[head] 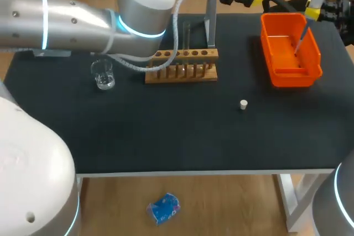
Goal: Invert the test tube, pick up the pipette, mount the tip to pipette, aspirate from beaker and dispense into the tube, eject the tip, return the pipette, and cap with the stopper.
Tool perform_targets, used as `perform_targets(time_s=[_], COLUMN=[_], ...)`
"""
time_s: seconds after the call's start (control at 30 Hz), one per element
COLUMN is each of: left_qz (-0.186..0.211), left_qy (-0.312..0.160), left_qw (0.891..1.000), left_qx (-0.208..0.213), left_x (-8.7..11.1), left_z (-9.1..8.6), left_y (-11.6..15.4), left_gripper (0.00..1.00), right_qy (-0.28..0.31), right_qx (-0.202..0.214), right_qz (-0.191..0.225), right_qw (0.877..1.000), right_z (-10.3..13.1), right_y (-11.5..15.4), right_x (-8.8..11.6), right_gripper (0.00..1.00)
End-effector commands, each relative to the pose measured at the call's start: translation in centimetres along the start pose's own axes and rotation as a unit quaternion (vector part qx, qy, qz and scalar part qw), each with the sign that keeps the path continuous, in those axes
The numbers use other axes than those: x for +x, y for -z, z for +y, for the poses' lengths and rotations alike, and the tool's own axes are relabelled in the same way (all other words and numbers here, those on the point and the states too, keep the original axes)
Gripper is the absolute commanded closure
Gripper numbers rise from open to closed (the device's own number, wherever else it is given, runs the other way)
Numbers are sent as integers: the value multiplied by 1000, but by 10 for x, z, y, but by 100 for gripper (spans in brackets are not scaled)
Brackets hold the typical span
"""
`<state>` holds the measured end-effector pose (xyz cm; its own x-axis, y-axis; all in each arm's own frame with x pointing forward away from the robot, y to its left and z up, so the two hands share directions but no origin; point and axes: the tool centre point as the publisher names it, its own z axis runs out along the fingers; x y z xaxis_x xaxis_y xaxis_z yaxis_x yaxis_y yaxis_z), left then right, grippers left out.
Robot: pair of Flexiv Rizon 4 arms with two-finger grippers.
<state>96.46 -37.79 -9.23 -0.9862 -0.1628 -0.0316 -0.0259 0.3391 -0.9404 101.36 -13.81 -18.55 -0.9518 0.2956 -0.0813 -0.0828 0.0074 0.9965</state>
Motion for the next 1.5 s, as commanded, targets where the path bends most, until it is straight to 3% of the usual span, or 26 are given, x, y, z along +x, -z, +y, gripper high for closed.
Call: perform_targets(time_s=[0.03,0.3,0.5,0.73,1.1,1.13,1.17,1.23,1.33,1.43,1.5], left_qz=[3,3,14,24,49,51,52,50,29,13,13], left_qy=[1,1,-8,-15,-30,-30,-26,-26,-24,-26,-26], left_qw=[999,999,1000,1000,998,998,997,997,997,993,993], left_qx=[-34,-34,-19,-7,32,33,48,53,68,112,112], left_x=[-2,-2,-28,-40,-38,-37,-36,-32,-25,-14,-14], left_z=[-2,-2,-13,-26,-48,-50,-51,-55,-59,-62,-62], left_y=[-3,-3,-41,-66,-99,-102,-104,-110,-119,-123,-123], left_gripper=[0,0,0,0,2,22,59,100,100,100,100], right_qy=[0,0,0,0,0,0,0,0,0,0,0], right_qx=[0,0,0,0,0,0,0,0,0,0,0], right_qz=[2,2,2,2,2,2,2,2,2,2,2], right_qw=[1000,1000,1000,1000,1000,1000,1000,1000,1000,1000,1000], right_z=[-1,-1,-1,-1,-1,-1,-1,-1,-1,-1,-1], right_y=[1,1,1,1,1,1,1,1,1,1,1], right_x=[-2,-2,-2,-2,-2,-2,-2,-2,-2,-2,-2], right_gripper=[100,100,100,100,100,100,100,100,100,100,100])
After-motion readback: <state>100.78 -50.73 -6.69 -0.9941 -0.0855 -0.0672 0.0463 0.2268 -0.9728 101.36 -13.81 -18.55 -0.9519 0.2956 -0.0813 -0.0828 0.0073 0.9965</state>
